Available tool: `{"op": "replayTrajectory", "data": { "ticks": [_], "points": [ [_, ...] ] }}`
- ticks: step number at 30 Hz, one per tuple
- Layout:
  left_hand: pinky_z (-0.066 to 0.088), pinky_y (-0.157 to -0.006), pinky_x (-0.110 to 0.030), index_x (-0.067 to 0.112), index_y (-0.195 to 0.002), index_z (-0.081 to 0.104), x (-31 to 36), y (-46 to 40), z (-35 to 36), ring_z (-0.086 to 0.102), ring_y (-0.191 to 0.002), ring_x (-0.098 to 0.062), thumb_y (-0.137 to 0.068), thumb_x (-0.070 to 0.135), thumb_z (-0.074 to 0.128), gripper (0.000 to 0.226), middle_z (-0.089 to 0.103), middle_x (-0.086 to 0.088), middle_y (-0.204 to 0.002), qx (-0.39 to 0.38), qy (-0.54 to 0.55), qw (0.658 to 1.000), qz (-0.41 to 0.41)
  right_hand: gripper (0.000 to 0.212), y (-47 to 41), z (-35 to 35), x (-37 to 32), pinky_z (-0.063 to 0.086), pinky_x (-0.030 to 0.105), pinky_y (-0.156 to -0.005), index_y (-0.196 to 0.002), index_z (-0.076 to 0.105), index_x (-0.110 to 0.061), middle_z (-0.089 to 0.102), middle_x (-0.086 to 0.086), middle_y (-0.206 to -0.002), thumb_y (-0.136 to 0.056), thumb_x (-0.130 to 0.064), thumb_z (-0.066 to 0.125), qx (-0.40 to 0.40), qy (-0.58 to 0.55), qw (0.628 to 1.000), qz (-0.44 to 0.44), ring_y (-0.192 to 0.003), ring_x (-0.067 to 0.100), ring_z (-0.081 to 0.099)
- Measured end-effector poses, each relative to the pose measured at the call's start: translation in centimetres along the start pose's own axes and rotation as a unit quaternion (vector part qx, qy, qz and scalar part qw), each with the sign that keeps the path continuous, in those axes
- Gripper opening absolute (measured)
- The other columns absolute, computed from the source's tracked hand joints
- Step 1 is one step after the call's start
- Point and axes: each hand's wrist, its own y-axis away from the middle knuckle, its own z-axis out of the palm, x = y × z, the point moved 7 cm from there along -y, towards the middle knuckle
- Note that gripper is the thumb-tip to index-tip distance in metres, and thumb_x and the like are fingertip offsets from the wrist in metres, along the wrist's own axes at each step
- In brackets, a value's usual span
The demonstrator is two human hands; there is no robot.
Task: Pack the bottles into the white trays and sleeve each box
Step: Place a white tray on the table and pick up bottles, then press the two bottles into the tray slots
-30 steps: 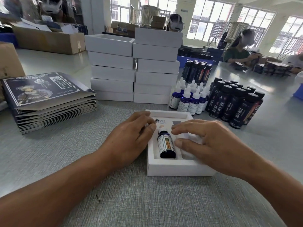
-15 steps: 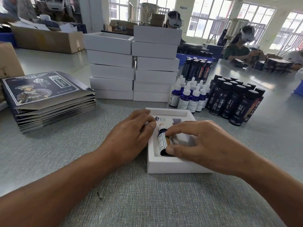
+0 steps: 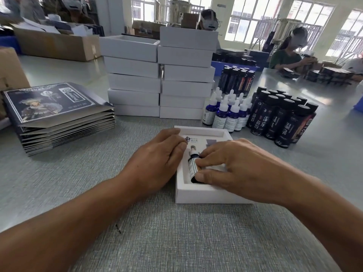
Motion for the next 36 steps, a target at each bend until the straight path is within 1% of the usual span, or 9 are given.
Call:
{"op": "replayTrajectory", "data": {
  "ticks": [8, 13, 19, 21, 23, 26, 28, 31, 36],
  "points": [
    [0.039, -0.099, -0.026, 0.031, -0.122, 0.06, 0.0, 0.0, 0.0, 0.049, -0.125, -0.008, -0.095, 0.051, 0.028, 0.047, 0.04, 0.017, -0.148, 0.008, 0.002, 1.0, 0.002, 0.035, 0.4, 0.8, 0.9, 0.051, 0.038, -0.084, -0.108, 0.071, -0.031, 0.067, -0.015, -0.105, -0.096, -0.055, 0.048, -0.016, -0.027, 1.0, 0.002, -0.096, 0.003, 0.061],
    [0.036, -0.096, -0.024, 0.036, -0.121, 0.059, -0.2, 0.1, 0.0, 0.048, -0.126, -0.004, -0.095, 0.054, 0.028, 0.045, 0.035, 0.025, -0.149, 0.004, 0.003, 1.0, -0.009, 0.027, 1.0, 0.8, 1.1, 0.044, 0.008, -0.087, -0.113, 0.07, -0.034, 0.065, -0.012, -0.114, -0.093, -0.048, 0.058, 0.046, -0.105, 0.993, 0.022, -0.106, 0.004, 0.057],
    [0.034, -0.101, -0.023, 0.06, -0.124, 0.052, 0.5, 1.0, 0.2, 0.037, -0.129, 0.012, -0.084, 0.084, 0.021, 0.056, 0.015, 0.048, -0.147, -0.04, 0.031, 0.999, 0.014, 0.028, 2.3, -0.4, 3.5, 0.047, 0.015, -0.093, -0.113, 0.071, -0.034, 0.068, -0.019, -0.117, -0.09, -0.047, 0.064, 0.112, -0.194, 0.973, 0.055, -0.108, -0.007, 0.059],
    [0.034, -0.103, -0.023, 0.07, -0.125, 0.044, 0.8, 1.2, 0.7, 0.033, -0.131, 0.015, -0.077, 0.091, 0.022, 0.057, 0.013, 0.052, -0.145, -0.063, 0.041, 0.997, 0.017, 0.009, 3.0, -2.7, 6.9, 0.056, 0.019, -0.074, -0.092, 0.075, -0.034, 0.074, -0.016, -0.088, -0.089, -0.04, 0.069, 0.204, -0.25, 0.939, 0.119, -0.082, 0.003, 0.07],
    [0.035, -0.105, -0.025, 0.076, -0.122, 0.04, 0.9, 1.1, 0.8, 0.032, -0.13, 0.017, -0.068, 0.096, 0.022, 0.061, 0.015, 0.052, -0.144, -0.065, 0.051, 0.996, 0.017, 0.015, 4.5, -4.4, 11.9, 0.061, 0.039, -0.068, -0.074, 0.072, -0.023, 0.074, -0.005, -0.07, -0.088, -0.03, 0.071, 0.299, -0.263, 0.889, 0.225, -0.07, 0.021, 0.072],
    [0.038, -0.104, -0.028, 0.077, -0.118, 0.042, 0.8, 0.8, 0.8, 0.034, -0.129, 0.017, -0.065, 0.099, 0.023, 0.06, 0.017, 0.052, -0.143, -0.052, 0.054, 0.997, 0.023, 0.017, 7.3, -4.5, 19.2, 0.06, 0.048, -0.074, -0.078, 0.068, -0.013, 0.073, 0.008, -0.073, -0.084, -0.027, 0.076, 0.37, -0.256, 0.807, 0.381, -0.073, 0.029, 0.072],
    [0.04, -0.107, -0.035, 0.075, -0.116, 0.047, 0.6, 0.7, 0.7, 0.038, -0.13, 0.012, -0.066, 0.099, 0.026, 0.06, 0.023, 0.05, -0.143, -0.036, 0.062, 0.997, 0.023, 0.031, 8.4, -3.6, 22.0, 0.058, 0.041, -0.071, -0.089, 0.063, -0.007, 0.07, 0.008, -0.082, -0.081, -0.032, 0.079, 0.376, -0.232, 0.78, 0.443, -0.077, 0.025, 0.068],
    [0.041, -0.108, -0.04, 0.072, -0.114, 0.052, 0.5, 0.7, 0.6, 0.041, -0.129, 0.01, -0.067, 0.098, 0.029, 0.059, 0.028, 0.047, -0.143, -0.019, 0.068, 0.997, 0.022, 0.047, 8.1, -3.1, 23.5, 0.045, 0.028, -0.061, -0.097, 0.05, -0.012, 0.058, -0.006, -0.082, -0.078, -0.042, 0.081, 0.374, -0.203, 0.775, 0.467, -0.07, 0.008, 0.055],
    [0.04, -0.108, -0.037, 0.072, -0.114, 0.052, 0.7, 0.8, 0.5, 0.037, -0.13, 0.013, -0.065, 0.099, 0.028, 0.06, 0.028, 0.049, -0.142, -0.015, 0.078, 0.997, 0.025, 0.06, 6.2, -2.6, 24.0, 0.055, 0.042, -0.083, -0.114, 0.058, -0.014, 0.068, 0.004, -0.103, -0.076, -0.057, 0.076, 0.349, -0.169, 0.786, 0.482, -0.093, 0.026, 0.065]
  ]
}}
